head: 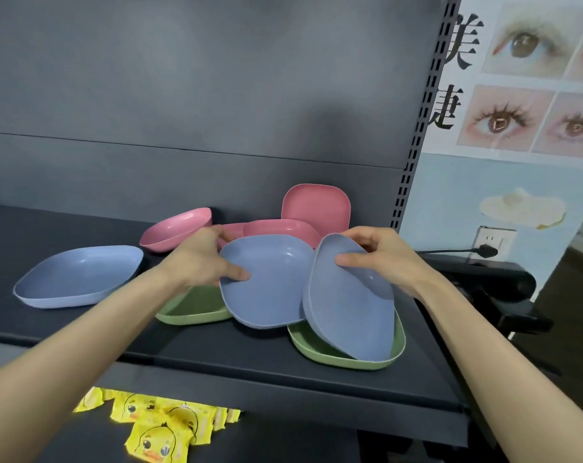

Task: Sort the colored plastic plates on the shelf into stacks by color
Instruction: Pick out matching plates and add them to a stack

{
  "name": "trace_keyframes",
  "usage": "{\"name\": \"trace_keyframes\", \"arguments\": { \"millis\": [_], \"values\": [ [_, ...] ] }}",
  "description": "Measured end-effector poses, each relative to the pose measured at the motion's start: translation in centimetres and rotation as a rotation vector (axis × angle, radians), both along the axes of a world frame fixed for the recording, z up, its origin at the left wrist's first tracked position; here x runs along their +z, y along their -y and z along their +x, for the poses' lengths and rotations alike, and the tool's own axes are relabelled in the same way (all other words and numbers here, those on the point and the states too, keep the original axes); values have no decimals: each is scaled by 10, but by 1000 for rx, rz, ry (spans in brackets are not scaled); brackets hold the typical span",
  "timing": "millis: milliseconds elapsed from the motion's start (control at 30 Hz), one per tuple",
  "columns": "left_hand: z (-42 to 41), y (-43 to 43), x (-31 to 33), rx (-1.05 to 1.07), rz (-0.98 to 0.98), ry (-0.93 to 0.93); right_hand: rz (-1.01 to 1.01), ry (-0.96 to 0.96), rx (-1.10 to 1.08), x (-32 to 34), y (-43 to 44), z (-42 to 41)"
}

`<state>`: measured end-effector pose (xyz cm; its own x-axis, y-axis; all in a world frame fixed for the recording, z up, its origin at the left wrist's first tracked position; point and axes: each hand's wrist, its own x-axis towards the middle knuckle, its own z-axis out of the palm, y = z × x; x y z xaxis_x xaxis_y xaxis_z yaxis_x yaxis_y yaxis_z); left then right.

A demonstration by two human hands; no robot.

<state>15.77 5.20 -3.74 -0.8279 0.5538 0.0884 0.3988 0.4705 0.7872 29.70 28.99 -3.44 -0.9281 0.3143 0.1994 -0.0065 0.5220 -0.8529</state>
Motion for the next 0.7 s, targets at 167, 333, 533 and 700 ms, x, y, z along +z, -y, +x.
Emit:
{"name": "trace_keyframes", "arguments": {
  "millis": [167,333,533,700],
  "values": [
    [3,8,6,-24,148,71,-31,-27,-18,14,1,9],
    [10,22,10,-9,309,89,-50,-127,-50,26,16,8],
    [19,59,5,87,547,85,-11,-296,-138,27,61,-13],
    [12,103,7,178,763,117,-60,-376,-133,34,116,-34]
  ]
}}
